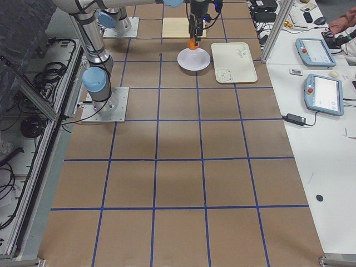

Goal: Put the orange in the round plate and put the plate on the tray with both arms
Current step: 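Carry the orange with the left gripper into the white plate and release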

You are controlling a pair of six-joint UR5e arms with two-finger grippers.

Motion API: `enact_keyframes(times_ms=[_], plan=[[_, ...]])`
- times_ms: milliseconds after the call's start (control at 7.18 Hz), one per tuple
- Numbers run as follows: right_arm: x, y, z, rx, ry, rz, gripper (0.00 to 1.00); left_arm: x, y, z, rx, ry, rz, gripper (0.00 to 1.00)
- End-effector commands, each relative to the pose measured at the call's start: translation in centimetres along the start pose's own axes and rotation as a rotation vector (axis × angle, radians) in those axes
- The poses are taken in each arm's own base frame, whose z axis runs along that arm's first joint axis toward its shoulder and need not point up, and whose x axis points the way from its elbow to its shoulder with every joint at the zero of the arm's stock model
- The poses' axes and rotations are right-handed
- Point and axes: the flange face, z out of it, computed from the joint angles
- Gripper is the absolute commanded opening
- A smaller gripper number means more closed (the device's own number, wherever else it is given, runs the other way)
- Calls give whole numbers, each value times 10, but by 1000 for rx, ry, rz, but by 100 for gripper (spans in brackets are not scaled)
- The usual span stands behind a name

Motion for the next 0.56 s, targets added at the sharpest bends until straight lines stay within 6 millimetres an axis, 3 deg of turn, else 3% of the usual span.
enact_keyframes(times_ms=[0, 139, 279, 418], plan=[[0, 0, 0, -1, 0, 0, 100, 16, 12, 35, -24, 14, -4, 35], [0, 0, 0, -1, 0, 0, 100, 13, 11, 43, -33, 1, -2, 99], [0, 0, 0, -1, 0, 0, 100, 13, 10, 44, -33, -1, -3, 100], [1, 0, 0, -1, 0, 1, 100, 18, 5, 26, -7, 12, 25, 100]])
